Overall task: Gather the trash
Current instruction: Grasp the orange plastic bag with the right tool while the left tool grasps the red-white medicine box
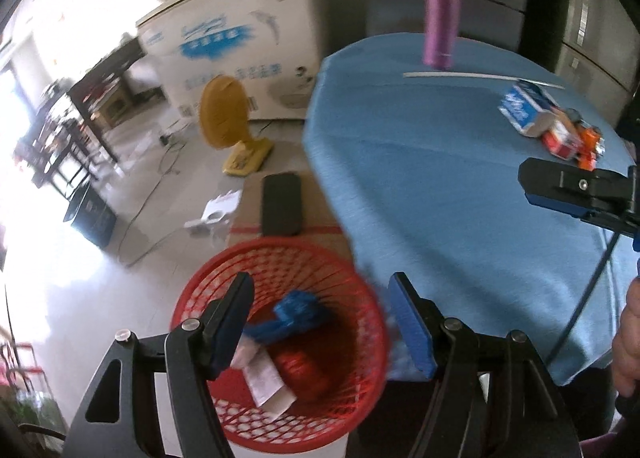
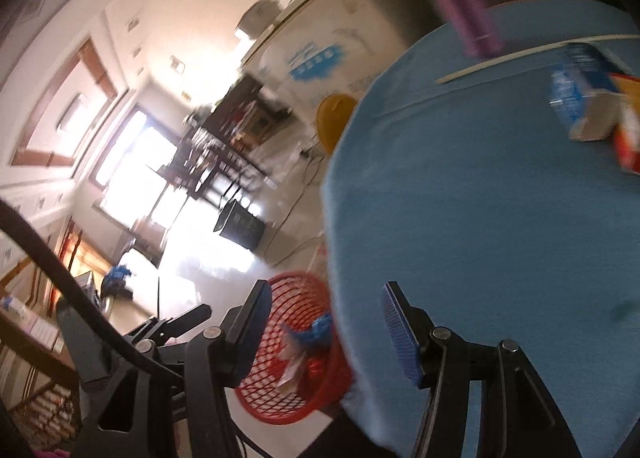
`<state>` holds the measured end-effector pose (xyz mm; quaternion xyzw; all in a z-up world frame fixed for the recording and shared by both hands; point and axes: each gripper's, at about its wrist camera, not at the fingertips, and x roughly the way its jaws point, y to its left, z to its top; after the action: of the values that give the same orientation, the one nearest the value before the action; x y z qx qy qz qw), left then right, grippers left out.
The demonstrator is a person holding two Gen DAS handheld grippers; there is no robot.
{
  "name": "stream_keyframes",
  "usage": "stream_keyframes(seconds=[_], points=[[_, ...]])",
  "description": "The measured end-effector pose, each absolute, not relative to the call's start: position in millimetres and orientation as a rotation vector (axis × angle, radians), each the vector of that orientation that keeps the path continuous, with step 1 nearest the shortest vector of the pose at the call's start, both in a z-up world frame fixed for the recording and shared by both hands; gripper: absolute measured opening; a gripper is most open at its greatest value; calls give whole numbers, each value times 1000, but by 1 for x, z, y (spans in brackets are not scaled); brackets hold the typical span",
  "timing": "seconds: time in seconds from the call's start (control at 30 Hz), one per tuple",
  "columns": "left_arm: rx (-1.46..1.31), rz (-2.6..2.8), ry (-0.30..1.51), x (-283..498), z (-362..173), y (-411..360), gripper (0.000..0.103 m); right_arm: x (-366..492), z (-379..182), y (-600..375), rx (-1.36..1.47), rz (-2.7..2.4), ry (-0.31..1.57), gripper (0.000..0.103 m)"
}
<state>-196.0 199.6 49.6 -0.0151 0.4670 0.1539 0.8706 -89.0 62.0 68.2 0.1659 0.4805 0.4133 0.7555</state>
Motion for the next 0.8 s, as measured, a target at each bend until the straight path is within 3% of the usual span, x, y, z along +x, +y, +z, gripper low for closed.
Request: stream_keyframes(seconds=[0.47,0.7,0.8], points=[[37,72,958,-108,81,97,72,-31,63,-146,452,453,921,61],[63,56,969,-51,87,72,72,9,50,-160,398,401,909,60],[55,38,995,-32,86,64,72,28,41,-157,408,412,917,52]])
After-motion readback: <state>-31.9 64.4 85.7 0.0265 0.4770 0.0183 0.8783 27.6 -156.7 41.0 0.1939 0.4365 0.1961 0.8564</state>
